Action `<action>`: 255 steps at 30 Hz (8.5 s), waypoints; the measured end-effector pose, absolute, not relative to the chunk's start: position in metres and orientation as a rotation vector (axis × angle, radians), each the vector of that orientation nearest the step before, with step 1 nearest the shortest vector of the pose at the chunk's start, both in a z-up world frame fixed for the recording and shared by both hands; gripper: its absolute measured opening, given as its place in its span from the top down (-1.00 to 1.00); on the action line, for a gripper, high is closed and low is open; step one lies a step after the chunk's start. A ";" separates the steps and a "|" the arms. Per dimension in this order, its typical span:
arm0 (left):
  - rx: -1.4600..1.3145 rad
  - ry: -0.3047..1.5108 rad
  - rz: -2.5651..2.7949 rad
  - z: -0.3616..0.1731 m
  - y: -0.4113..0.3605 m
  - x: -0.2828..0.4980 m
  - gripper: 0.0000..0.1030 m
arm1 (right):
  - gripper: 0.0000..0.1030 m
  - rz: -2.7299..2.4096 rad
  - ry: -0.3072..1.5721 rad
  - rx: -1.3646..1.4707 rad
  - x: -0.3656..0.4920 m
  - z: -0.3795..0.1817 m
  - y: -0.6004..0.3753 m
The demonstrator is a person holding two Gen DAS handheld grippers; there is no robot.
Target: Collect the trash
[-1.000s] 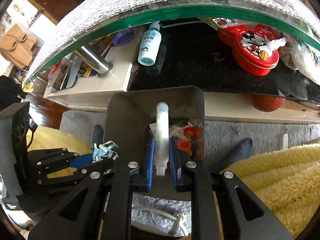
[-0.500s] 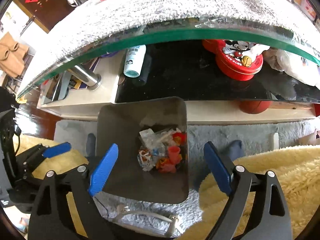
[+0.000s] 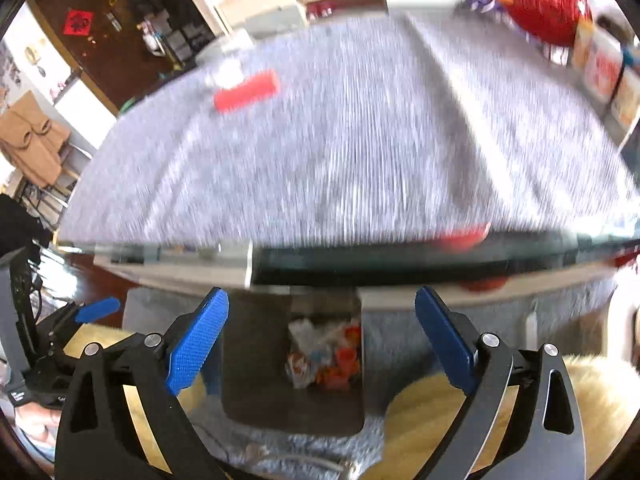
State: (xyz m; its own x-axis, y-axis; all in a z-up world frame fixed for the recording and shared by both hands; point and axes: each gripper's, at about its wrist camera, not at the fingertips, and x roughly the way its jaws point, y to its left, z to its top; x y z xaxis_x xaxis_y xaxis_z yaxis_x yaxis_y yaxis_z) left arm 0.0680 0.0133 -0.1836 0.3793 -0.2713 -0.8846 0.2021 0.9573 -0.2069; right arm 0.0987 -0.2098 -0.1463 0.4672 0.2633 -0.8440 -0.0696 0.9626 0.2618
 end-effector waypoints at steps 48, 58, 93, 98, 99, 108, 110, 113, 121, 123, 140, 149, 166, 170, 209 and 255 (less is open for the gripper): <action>0.102 1.037 -0.252 -0.141 0.029 0.326 -0.84 | -0.55 0.262 0.934 0.040 0.283 -0.172 -0.097; 0.073 1.043 -0.330 -0.158 -0.014 0.354 -0.84 | -0.55 0.202 0.995 0.088 0.273 -0.165 -0.160; 0.066 0.944 -0.451 -0.089 -0.035 0.139 0.49 | -0.55 0.236 0.906 0.048 0.110 -0.094 -0.197; 0.047 0.985 -0.456 -0.108 -0.033 0.091 0.49 | -0.55 0.252 0.943 0.036 0.075 -0.108 -0.190; 0.043 0.998 -0.457 -0.114 -0.033 0.082 0.49 | -0.55 0.254 0.953 0.038 0.069 -0.112 -0.190; 0.007 1.143 -0.461 -0.184 -0.033 0.029 0.49 | -0.55 0.264 1.073 0.098 0.037 -0.165 -0.186; -0.004 1.176 -0.452 -0.201 -0.032 0.025 0.49 | -0.55 0.264 1.114 0.130 0.036 -0.184 -0.187; -0.008 1.221 -0.440 -0.226 -0.033 0.021 0.49 | -0.55 0.257 1.164 0.168 0.036 -0.207 -0.187; -0.052 1.340 -0.408 -0.285 -0.037 0.024 0.49 | -0.55 0.223 1.257 0.177 0.041 -0.253 -0.179; -0.059 1.355 -0.418 -0.288 -0.038 0.025 0.49 | -0.55 0.226 1.266 0.170 0.042 -0.257 -0.176; -0.040 1.382 -0.397 -0.293 -0.034 0.033 -0.40 | -0.61 0.223 1.275 0.234 0.060 -0.257 -0.179; -0.065 1.261 -0.365 -0.243 -0.013 0.031 -0.84 | -0.70 0.155 1.143 0.275 0.049 -0.206 -0.212; -0.003 0.774 -0.180 -0.055 0.035 0.015 -0.84 | -0.93 -0.011 0.643 0.145 0.013 -0.036 -0.262; 0.003 0.690 -0.134 -0.029 0.040 0.007 -0.84 | -0.94 -0.043 0.599 0.107 0.003 -0.017 -0.258; -0.016 0.521 -0.071 0.013 0.044 -0.007 -0.84 | -0.94 -0.058 0.458 0.108 -0.012 0.022 -0.248; -0.029 0.532 -0.097 0.012 0.041 0.005 -0.84 | -0.94 -0.061 0.483 0.108 0.000 0.022 -0.248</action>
